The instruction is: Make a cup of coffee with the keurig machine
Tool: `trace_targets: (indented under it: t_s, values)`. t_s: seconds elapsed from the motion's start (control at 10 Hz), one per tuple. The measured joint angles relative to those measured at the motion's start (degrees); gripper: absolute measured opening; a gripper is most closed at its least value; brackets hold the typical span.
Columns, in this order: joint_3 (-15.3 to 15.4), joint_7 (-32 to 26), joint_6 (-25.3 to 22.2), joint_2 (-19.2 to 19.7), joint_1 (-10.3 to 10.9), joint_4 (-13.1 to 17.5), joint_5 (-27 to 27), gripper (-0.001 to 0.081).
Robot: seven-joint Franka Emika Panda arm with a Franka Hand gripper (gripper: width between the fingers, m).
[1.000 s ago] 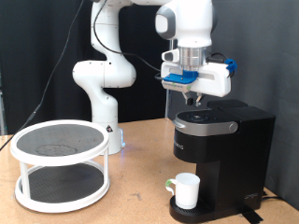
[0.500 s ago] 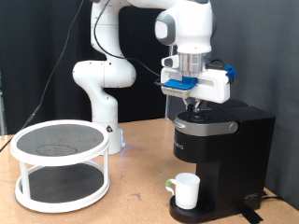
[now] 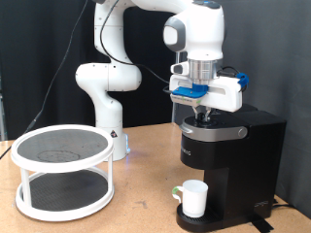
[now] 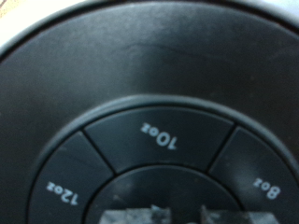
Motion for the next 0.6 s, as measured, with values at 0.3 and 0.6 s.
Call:
trace_targets:
  t_s: [0.3, 0.6]
  values:
    - [0.05, 0.09, -0.98, 1.0, -0.01, 1.03, 0.02, 0.0]
    - [-0.08, 0.08, -4.73, 2.66, -0.1, 3.26, 0.79, 0.0]
